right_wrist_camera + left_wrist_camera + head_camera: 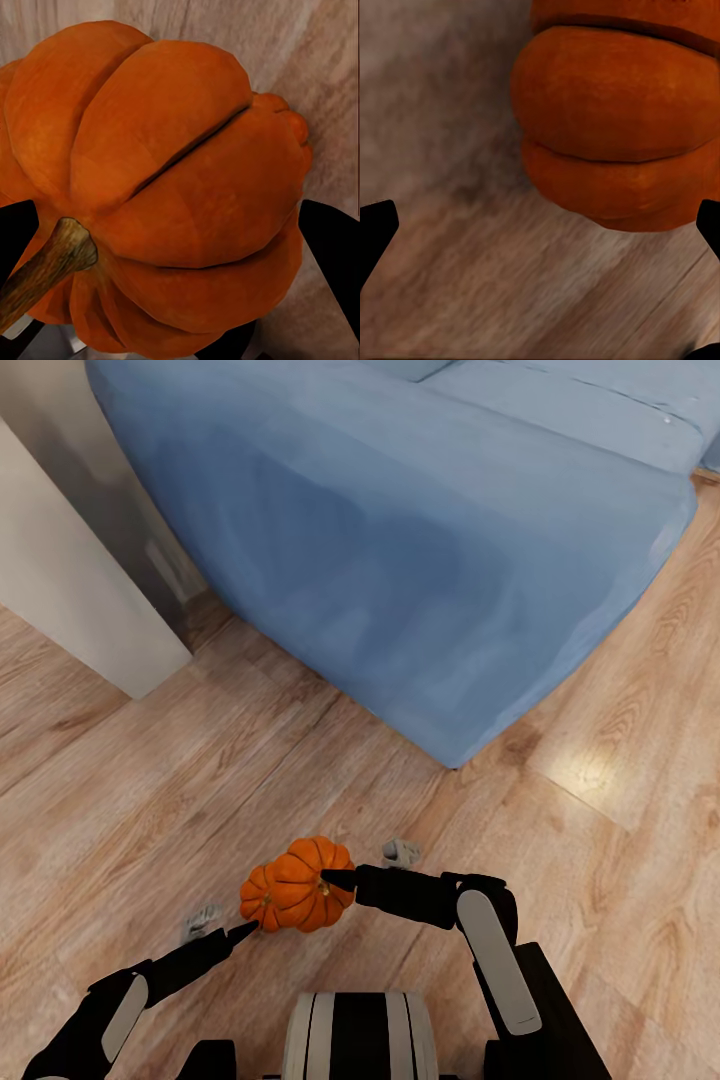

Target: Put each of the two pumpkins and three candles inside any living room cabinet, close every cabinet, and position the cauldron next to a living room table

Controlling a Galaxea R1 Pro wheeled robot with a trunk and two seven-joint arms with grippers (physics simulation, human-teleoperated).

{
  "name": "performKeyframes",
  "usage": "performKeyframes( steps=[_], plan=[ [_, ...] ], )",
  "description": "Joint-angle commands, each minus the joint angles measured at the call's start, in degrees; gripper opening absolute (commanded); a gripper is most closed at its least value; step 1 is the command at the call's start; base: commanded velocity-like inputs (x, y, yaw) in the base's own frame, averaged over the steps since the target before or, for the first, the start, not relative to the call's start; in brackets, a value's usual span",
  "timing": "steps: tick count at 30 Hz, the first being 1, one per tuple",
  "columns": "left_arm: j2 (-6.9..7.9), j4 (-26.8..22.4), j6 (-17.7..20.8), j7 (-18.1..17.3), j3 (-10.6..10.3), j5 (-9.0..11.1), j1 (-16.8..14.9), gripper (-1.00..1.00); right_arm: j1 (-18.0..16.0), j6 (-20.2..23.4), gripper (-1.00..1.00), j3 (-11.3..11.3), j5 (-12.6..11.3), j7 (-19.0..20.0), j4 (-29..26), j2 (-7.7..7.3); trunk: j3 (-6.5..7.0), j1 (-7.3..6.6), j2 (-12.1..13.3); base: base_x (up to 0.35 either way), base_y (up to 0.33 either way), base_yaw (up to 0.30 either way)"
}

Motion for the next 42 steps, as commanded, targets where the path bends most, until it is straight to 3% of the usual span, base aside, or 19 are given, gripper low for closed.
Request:
performKeyframes(
  steps=[1,24,27,33,42],
  plan=[
    [0.01,0.00,0.46,-0.12,0.09,0.38,-0.02,1.00,-0.02,0.22,-1.00,-0.02,-0.38,-0.06,-0.04,0.03,-0.03,-0.01,-0.01,0.000,0.000,0.000],
    [-0.03,0.00,0.26,-0.95,-0.31,0.39,-0.02,1.00,-0.02,0.22,-1.00,0.06,-0.38,-0.08,0.05,0.21,-0.03,-0.01,-0.01,0.000,0.000,0.000],
    [0.02,-0.02,0.01,-1.32,-1.43,0.39,-0.02,1.00,-0.02,0.22,-1.00,0.04,-0.38,-0.08,0.05,0.21,-0.03,-0.01,-0.01,0.000,0.000,0.000],
    [0.11,-0.02,-4.42,-4.37,-4.14,0.43,-0.02,1.00,-0.02,0.22,-1.00,0.04,-0.38,-0.07,0.05,0.21,-0.03,-0.01,-0.01,0.000,0.000,0.000],
    [0.20,0.00,-4.90,-5.11,-4.22,0.85,-0.02,1.00,-0.02,0.22,-1.00,0.02,-0.38,-0.06,0.05,0.21,-0.03,-0.01,-0.01,0.056,0.039,0.000]
  ],
)
